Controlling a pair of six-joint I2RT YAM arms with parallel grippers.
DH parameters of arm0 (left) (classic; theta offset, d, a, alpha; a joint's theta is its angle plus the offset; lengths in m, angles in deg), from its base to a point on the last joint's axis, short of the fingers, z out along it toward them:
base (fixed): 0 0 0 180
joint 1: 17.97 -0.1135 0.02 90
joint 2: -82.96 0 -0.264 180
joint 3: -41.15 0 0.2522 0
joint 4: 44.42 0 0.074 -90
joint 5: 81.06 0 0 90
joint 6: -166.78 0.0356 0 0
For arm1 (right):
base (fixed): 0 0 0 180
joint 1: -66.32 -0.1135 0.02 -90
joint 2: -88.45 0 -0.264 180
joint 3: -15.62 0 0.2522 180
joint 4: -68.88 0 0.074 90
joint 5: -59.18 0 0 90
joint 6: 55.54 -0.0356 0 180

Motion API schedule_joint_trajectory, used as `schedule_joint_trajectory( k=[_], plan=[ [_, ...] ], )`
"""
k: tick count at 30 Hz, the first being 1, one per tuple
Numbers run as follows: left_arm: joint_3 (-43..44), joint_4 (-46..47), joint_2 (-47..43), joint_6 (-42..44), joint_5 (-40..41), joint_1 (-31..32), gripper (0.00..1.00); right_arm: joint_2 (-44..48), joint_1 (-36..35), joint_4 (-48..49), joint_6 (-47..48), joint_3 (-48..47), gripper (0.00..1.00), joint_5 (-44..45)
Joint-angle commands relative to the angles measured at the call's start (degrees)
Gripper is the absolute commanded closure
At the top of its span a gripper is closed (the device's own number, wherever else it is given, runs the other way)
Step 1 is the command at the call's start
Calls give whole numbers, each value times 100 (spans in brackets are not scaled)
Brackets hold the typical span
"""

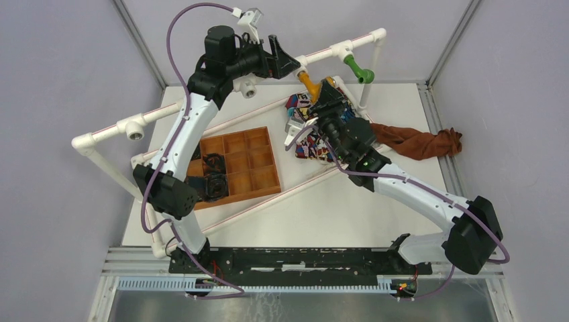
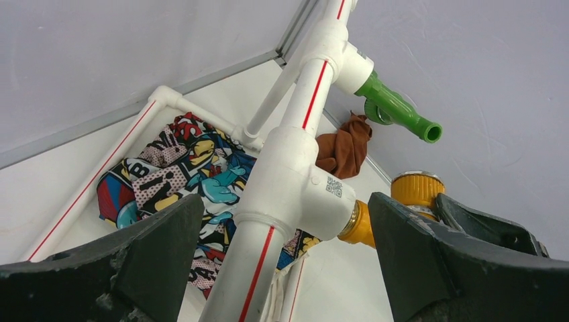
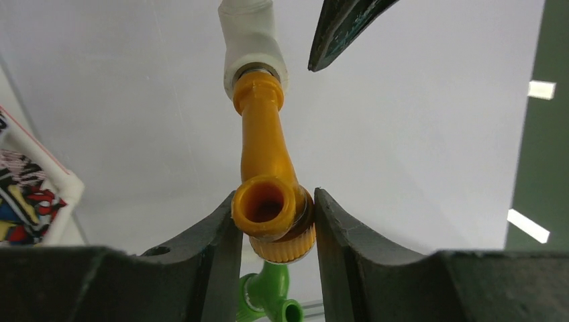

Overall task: Install the water faucets
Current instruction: Screw the water faucet onto the adaptor.

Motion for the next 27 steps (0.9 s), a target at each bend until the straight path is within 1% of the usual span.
schedule_joint_trajectory(
  k=[1,3,9,12,15,19,23,27],
  plan=[
    [-196,-789,-205,5,113,-103,0,79,-31,-62,-2034,-448,97,-279],
    [-208,-760,-202,5,96,-109,0,152,-36,-67,-2868,-391,99,-281],
    [-241,-782,-181,22,36,-109,0,445,-25,-205,-5997,-455,100,-344],
    [-272,-768,-198,31,24,-114,0,524,40,-305,-7330,-475,100,-469],
    [-299,-776,-209,40,-3,-111,0,514,243,-366,-8827,-531,100,-796],
    [-352,-769,-247,49,-21,-114,0,468,650,-217,-10752,-541,100,-1412],
    [-412,-775,-280,77,-5,-113,0,432,1061,387,-12755,-308,100,-2124],
    [-458,-789,-306,90,11,-114,0,280,1377,942,-14268,-264,100,-2733]
  ],
)
